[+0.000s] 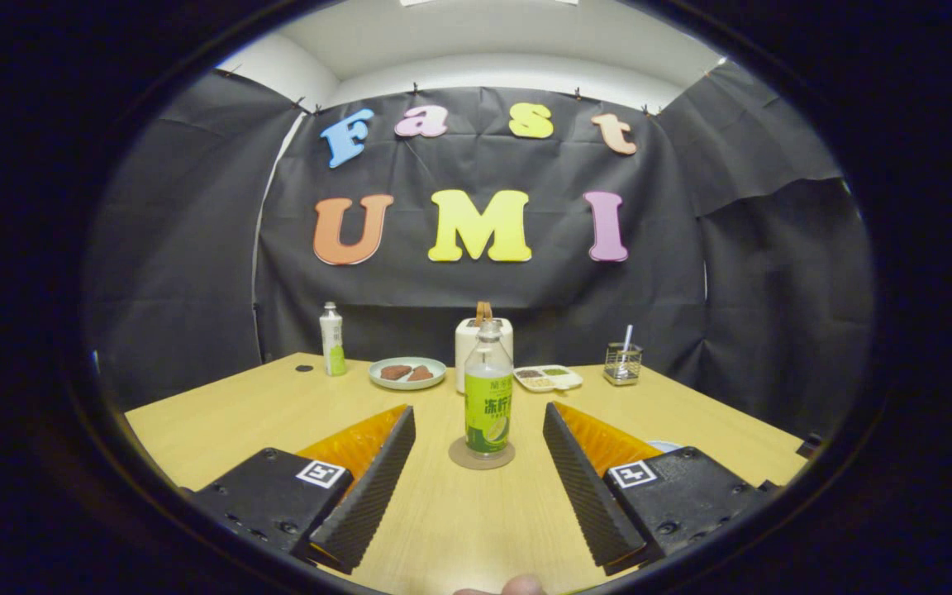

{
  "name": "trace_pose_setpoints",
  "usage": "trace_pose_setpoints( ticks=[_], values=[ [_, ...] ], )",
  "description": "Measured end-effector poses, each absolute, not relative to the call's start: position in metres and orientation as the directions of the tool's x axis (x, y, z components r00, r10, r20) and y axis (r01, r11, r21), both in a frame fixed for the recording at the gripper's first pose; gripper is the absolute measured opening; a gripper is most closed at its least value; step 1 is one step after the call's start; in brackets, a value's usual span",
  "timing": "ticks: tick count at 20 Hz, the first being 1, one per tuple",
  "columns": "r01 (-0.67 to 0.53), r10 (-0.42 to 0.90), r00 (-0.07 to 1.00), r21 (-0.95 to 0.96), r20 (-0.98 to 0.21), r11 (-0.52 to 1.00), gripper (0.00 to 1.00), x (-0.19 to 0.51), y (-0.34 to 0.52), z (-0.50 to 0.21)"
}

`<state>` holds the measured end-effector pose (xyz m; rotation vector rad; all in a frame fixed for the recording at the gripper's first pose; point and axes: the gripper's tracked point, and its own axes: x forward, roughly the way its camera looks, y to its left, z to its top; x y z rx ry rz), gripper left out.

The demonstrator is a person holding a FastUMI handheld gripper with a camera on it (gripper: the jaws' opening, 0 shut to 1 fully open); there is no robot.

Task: Take the bottle from table, then pour the juice into the cup, finally place the bottle on the coaster

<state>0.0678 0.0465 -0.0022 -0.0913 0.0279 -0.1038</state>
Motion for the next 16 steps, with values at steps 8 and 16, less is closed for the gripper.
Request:
trace_pose_setpoints(
  ticks=[8,16],
  values=[
    [0.101,-0.093,0.994,-0.140,0.062,0.985,1.00,0.009,0.053,0.000],
    [0.090,-0.086,0.995,-0.083,0.044,0.993,1.00,0.000,0.055,-0.011]
  ],
)
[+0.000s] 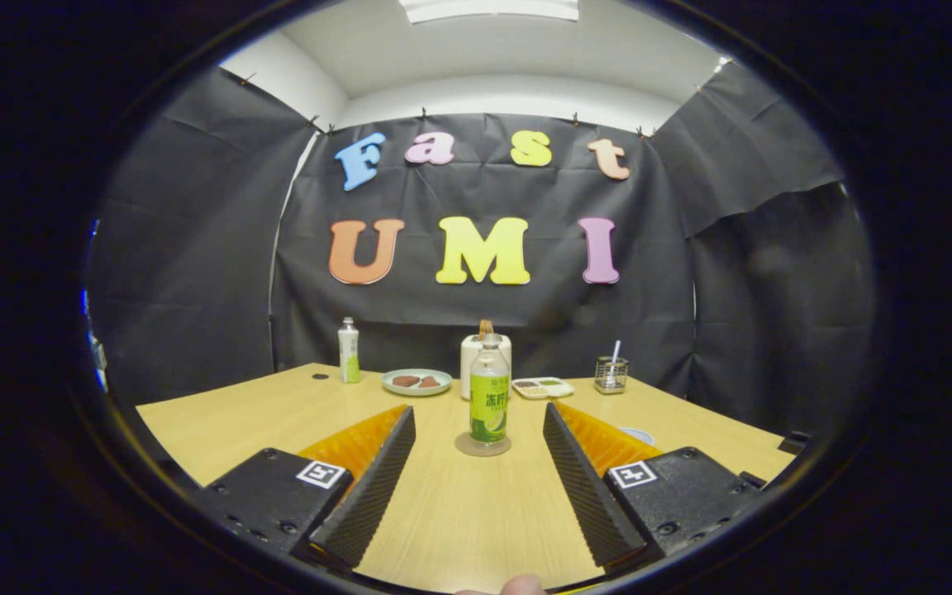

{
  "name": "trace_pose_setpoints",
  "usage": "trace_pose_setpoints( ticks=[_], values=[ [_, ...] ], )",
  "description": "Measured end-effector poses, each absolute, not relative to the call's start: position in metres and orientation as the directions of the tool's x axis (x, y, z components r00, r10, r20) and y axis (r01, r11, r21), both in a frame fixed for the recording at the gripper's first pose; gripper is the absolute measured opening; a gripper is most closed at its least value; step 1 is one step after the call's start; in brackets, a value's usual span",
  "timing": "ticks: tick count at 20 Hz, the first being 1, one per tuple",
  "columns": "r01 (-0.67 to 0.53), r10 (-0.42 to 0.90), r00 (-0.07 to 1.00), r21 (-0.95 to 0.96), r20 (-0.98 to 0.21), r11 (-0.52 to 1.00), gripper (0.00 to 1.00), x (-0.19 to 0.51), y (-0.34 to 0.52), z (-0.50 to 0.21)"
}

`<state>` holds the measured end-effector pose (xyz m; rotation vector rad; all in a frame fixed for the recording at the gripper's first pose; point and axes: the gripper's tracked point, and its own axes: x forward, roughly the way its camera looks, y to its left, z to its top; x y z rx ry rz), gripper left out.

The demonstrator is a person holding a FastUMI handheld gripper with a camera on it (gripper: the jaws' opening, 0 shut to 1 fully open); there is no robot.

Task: Take the bottle from table, then pour the juice into the cup, finally place the bottle on the coaster

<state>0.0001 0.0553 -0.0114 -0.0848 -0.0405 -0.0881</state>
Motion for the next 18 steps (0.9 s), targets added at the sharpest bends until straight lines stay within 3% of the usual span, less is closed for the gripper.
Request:
trace_pose_setpoints(
  ticks=[18],
  values=[
    [0.106,-0.105,0.994,-0.025,0.034,0.994,1.00,0.007,0.055,-0.018]
  ],
)
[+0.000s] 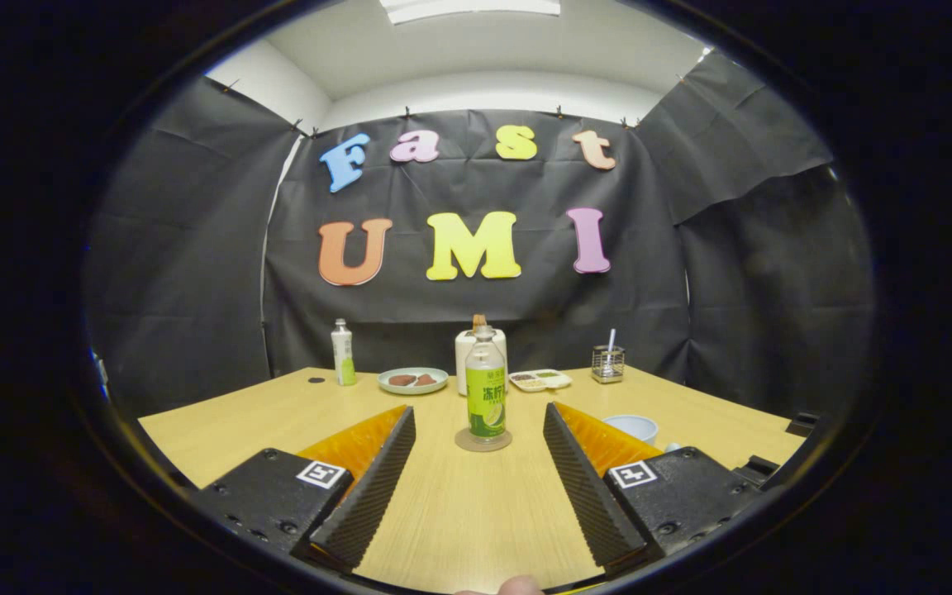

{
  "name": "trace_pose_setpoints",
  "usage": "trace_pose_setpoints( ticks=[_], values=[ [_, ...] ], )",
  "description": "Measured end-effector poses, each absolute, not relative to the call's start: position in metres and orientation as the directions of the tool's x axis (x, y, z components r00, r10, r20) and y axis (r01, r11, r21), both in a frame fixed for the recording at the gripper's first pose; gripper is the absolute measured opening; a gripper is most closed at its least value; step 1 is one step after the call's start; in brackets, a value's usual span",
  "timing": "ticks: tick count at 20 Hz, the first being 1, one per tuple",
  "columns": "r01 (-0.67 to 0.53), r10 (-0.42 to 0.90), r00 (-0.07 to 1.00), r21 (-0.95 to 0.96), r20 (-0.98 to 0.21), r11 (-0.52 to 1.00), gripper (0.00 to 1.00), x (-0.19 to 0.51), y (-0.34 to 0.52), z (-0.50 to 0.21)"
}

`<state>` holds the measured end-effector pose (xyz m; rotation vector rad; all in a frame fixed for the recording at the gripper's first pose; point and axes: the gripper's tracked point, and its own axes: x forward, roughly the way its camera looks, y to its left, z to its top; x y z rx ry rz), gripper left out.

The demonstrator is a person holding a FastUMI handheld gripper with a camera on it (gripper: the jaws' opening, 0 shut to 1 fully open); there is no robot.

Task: Take the bottle from table, then pour the juice into the cup, finally place the bottle on the coaster

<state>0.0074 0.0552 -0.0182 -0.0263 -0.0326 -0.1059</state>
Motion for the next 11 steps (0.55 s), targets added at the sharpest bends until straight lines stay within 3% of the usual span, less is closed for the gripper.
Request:
trace_pose_setpoints(
  ticks=[11],
  values=[
    [0.112,-0.111,0.993,-0.035,0.035,0.993,1.00,0.0136,0.0558,-0.0191]
  ],
)
